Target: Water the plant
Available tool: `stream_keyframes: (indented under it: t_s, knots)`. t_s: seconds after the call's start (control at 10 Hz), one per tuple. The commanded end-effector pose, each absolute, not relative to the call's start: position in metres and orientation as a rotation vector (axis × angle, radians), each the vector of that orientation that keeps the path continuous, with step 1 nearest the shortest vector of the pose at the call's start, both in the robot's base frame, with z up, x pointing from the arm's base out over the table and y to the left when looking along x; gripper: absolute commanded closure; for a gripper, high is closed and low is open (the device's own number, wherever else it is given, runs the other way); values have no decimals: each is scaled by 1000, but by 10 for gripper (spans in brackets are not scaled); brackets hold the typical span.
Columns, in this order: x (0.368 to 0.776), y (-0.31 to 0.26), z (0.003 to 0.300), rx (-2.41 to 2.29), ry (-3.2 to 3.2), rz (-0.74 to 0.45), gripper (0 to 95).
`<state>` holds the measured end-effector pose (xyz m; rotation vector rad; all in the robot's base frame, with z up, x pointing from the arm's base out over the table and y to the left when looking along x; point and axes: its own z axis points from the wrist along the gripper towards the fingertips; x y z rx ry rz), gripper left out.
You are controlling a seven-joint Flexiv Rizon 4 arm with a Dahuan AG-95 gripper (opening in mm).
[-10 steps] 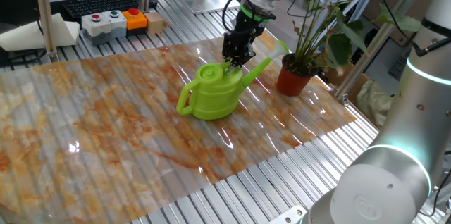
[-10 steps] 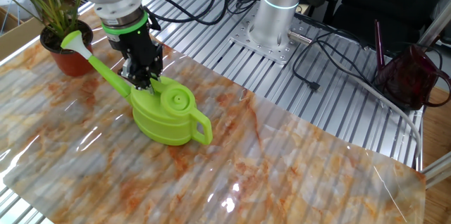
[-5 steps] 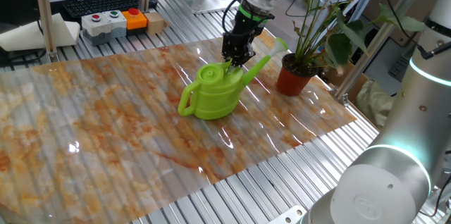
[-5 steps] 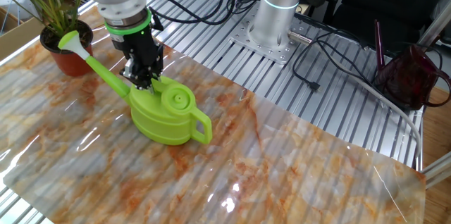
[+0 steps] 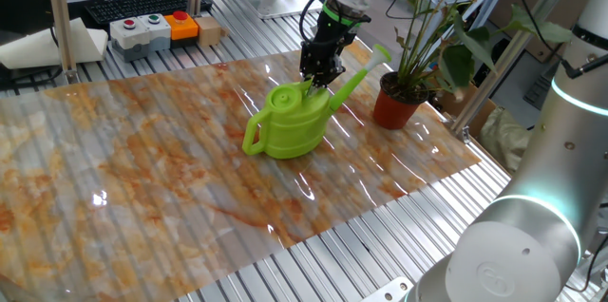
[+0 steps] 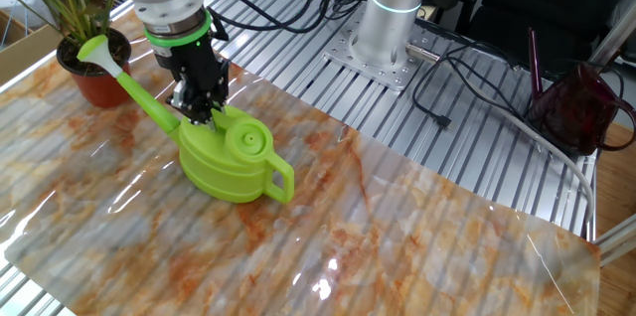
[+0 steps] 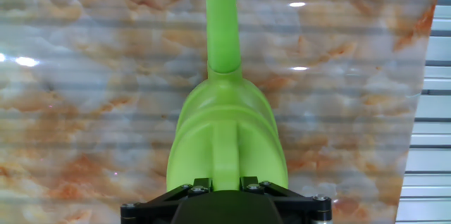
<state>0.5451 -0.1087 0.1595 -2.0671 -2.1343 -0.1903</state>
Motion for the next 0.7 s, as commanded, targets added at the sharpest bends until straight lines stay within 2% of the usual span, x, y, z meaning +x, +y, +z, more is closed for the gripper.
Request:
stream_keyframes:
  t_s: [0.1, 0.7]
  knots:
    - [545, -108, 161, -2066, -2093, -199, 950]
    - [545, -108, 164, -2050, -2083, -183, 950]
